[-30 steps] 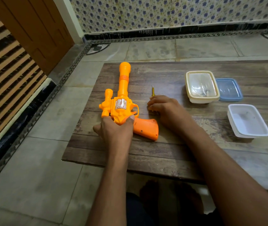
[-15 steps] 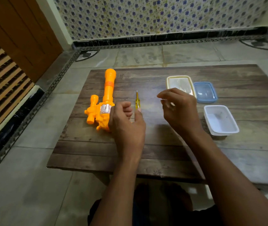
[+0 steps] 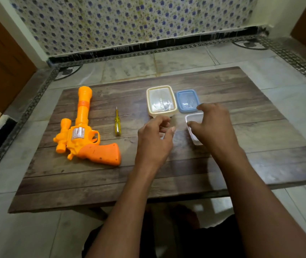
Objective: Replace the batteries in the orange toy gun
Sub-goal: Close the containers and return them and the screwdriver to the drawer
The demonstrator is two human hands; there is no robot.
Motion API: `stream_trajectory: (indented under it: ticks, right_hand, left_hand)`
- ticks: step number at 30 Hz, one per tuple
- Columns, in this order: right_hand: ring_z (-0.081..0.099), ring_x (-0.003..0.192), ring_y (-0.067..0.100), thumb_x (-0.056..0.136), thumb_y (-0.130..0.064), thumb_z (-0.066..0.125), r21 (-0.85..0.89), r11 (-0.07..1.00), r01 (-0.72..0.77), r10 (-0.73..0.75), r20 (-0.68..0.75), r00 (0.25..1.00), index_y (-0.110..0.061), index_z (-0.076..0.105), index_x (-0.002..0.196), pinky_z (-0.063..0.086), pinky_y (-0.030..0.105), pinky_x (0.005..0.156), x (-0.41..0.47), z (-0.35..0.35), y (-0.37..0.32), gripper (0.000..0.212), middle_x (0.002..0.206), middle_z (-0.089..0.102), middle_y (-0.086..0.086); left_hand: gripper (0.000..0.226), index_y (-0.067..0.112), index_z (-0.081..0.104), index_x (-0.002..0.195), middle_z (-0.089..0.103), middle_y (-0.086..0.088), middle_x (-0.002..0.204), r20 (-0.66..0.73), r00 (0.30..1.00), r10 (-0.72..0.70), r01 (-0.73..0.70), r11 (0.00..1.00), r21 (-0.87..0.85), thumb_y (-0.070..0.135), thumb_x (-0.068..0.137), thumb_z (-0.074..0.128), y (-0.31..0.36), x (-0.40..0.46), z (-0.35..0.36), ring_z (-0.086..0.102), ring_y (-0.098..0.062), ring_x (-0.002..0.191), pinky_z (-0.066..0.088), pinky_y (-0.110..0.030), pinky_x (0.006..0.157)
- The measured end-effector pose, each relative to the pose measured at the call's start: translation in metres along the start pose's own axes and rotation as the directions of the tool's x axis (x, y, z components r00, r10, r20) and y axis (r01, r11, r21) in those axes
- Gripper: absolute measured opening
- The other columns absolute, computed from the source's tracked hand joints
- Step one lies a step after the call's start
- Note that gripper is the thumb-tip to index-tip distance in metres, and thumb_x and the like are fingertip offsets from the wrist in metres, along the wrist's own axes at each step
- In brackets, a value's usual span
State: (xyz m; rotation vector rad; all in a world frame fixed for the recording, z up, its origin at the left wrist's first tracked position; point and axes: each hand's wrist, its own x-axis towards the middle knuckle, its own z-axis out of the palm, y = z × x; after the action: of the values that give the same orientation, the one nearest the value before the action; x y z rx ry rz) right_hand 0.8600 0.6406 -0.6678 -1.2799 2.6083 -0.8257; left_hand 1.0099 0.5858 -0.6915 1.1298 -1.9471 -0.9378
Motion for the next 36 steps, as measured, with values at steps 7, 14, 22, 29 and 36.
stream_trajectory:
  ticks: [7, 14, 22, 29, 36]
  right_hand:
    - [0.066, 0.105, 0.032, 0.096, -0.012, 0.061, 0.195, 0.972, -0.131, 0.125, 0.04, 0.991, -0.008, 0.073, 0.114, 0.038, 0.024, 0.078, 0.009, -0.001, 0.008, 0.022, 0.109, 0.072, 0.018]
    - [0.065, 0.114, 0.032, 0.096, -0.004, 0.059, 0.17, 0.984, 0.051, -0.051, -0.005, 0.999, -0.011, 0.074, 0.122, 0.047, 0.032, 0.098, 0.033, 0.009, 0.022, 0.031, 0.122, 0.071, 0.016]
    - [0.055, 0.124, 0.043, 0.081, -0.005, 0.064, -0.032, 0.998, 0.051, -0.045, 0.16, 0.986, -0.012, 0.078, 0.114, 0.048, 0.048, 0.107, 0.046, 0.021, 0.022, 0.036, 0.135, 0.058, 0.018]
    - [0.066, 0.098, 0.038, 0.071, -0.012, 0.071, 0.028, 0.999, 0.043, -0.044, 0.009, 0.999, 0.002, 0.076, 0.103, 0.055, 0.036, 0.086, 0.023, 0.006, 0.019, 0.035, 0.102, 0.072, 0.024]
    - [0.063, 0.076, 0.036, 0.059, -0.032, 0.072, 0.042, 0.999, -0.014, 0.011, 0.079, 0.997, -0.009, 0.06, 0.073, 0.05, 0.039, 0.061, 0.024, 0.012, 0.013, 0.03, 0.073, 0.063, 0.011]
  left_hand:
    - [0.015, 0.028, 0.065, 0.105, 0.072, 0.005, 0.08, 0.121, 0.977, -0.174, 0.184, 0.98, -0.073, 0.028, 0.094, 0.076, 0.016, -0.008, 0.02, 0.076, -0.017, 0.07, 0.066, -0.043, 0.068]
    - [0.024, 0.026, 0.065, 0.085, 0.073, -0.013, 0.072, 0.064, 0.962, -0.265, 0.268, 0.963, -0.039, 0.002, 0.085, 0.069, 0.011, -0.007, 0.001, 0.07, -0.012, 0.049, 0.05, -0.017, 0.048]
    - [0.021, 0.028, 0.066, 0.084, 0.073, -0.008, 0.07, 0.039, 0.964, -0.262, 0.263, 0.964, -0.033, 0.009, 0.085, 0.074, 0.0, -0.003, -0.009, 0.074, -0.026, 0.062, 0.063, -0.036, 0.065]
    - [0.014, 0.021, 0.07, 0.092, 0.069, 0.004, 0.064, 0.027, 0.959, -0.282, 0.283, 0.959, -0.029, 0.011, 0.084, 0.075, 0.0, -0.002, -0.011, 0.07, -0.013, 0.056, 0.062, -0.033, 0.065]
    - [0.015, 0.015, 0.072, 0.1, 0.07, 0.005, 0.068, 0.03, 0.948, -0.317, 0.318, 0.948, -0.019, 0.012, 0.086, 0.075, -0.003, -0.002, -0.014, 0.072, -0.016, 0.061, 0.062, -0.033, 0.065]
